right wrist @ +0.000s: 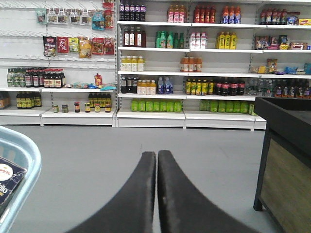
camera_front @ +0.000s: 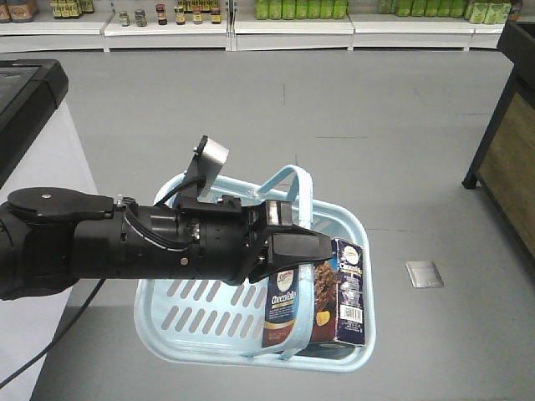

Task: Left arm holds basket, right arm returns cookies
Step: 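Drive toward the drink shelves holding the basket in the left gripper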

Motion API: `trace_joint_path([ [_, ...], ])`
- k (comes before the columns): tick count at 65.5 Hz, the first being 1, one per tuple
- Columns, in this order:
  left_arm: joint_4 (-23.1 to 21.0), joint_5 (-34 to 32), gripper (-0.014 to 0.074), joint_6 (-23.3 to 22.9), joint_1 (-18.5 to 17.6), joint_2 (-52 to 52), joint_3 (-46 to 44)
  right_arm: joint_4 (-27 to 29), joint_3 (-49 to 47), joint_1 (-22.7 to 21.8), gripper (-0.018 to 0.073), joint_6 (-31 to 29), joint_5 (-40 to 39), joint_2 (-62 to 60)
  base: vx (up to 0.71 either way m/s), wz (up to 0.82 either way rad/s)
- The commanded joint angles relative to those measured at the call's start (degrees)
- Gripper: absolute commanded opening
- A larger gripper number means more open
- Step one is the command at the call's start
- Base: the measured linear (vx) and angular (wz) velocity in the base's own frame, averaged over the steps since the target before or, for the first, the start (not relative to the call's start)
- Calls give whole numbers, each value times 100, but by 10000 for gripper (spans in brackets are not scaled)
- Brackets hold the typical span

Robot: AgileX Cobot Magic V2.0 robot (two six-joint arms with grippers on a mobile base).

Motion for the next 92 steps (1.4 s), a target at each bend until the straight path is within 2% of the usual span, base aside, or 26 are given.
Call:
trace_joint_path([
  [1, -600, 266, -6, 113, -19, -233, -178, -30, -3, -30, -4, -25, -425, -69, 47, 3],
  [92, -599, 265, -6, 113, -19, -233, -178, -30, -3, -30, -4, -25, -425, -69, 50, 5],
])
